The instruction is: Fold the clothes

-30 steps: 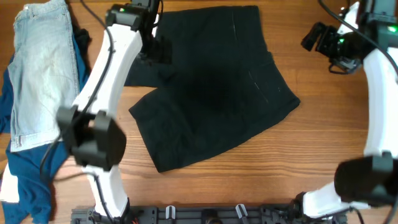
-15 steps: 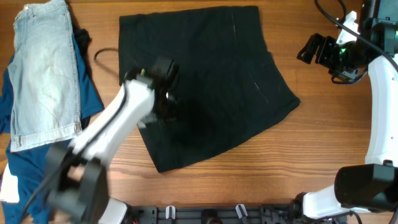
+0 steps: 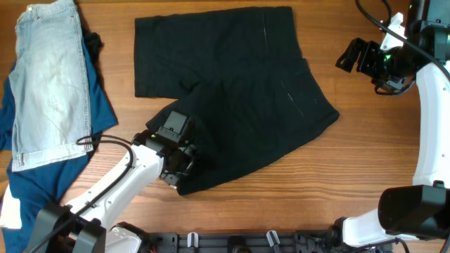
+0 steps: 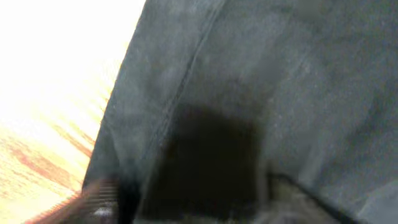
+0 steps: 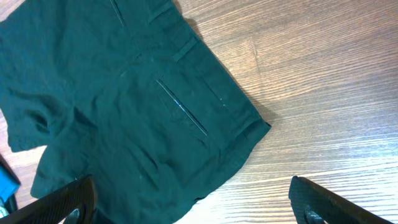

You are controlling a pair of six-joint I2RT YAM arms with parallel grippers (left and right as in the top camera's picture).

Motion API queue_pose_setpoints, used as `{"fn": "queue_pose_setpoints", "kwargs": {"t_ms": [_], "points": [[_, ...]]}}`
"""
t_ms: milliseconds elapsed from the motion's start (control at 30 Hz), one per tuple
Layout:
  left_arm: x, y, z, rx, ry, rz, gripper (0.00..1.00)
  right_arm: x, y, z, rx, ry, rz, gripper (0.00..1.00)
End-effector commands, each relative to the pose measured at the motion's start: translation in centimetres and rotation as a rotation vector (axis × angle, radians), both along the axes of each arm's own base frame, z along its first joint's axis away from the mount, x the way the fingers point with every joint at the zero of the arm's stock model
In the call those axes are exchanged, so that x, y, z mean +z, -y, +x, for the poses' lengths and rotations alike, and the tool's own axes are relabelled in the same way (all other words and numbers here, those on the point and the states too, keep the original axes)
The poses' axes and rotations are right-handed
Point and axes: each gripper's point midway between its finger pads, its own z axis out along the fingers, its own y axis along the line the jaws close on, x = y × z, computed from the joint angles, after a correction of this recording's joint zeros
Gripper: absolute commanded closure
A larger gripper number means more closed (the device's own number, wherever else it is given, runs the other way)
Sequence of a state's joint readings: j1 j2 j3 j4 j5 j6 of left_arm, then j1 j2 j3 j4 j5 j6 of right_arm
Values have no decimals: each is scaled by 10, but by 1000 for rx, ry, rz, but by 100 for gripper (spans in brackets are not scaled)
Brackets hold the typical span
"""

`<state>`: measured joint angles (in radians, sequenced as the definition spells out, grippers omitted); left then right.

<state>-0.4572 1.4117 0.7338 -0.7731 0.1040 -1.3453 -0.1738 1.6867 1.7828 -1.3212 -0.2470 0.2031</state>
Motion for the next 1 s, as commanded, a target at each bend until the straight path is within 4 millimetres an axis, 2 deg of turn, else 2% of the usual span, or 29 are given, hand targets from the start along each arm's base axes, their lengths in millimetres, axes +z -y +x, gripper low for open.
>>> {"fn": "queue_pose_setpoints", "kwargs": {"t_ms": [0,100,167,200,300,333,400,500,533,567,633,833,967], "points": [[2,13,-8,35,-50,-79,0,-5,-2,2,17,-7,8,0],[1,12,-23,22,-104,-69,0,-5,-2,1,22,-7,7,0],[-1,-3,-33,19,-132,18,0,-5,-2,2,22,-5,6,0],[-2,-8,-34,20,-132,48,4,-4,-2,2,23,-3,6,0],[-2,-10,-35,21,-134,60,37,-4,-2,3,22,-2,6,0],[-2,-10,-35,21,-135,58,42,-4,-2,3,22,-2,6,1],[-2,-10,-35,21,-134,58,47,-4,-2,3,22,-2,6,0],[-2,-10,-35,21,-134,57,48,-4,-2,2,21,-3,7,0],[-1,-9,-36,20,-139,49,47,-4,-2,2,21,-3,7,0],[-1,-4,-38,19,-155,21,39,-4,-2,2,21,-3,7,0],[2,8,-43,15,-188,-52,0,-4,-2,3,21,-2,7,0],[5,27,-29,11,-141,-150,0,-4,-2,3,24,2,4,0],[7,32,-27,15,-139,-177,0,-4,-1,3,21,1,-2,0]]}}
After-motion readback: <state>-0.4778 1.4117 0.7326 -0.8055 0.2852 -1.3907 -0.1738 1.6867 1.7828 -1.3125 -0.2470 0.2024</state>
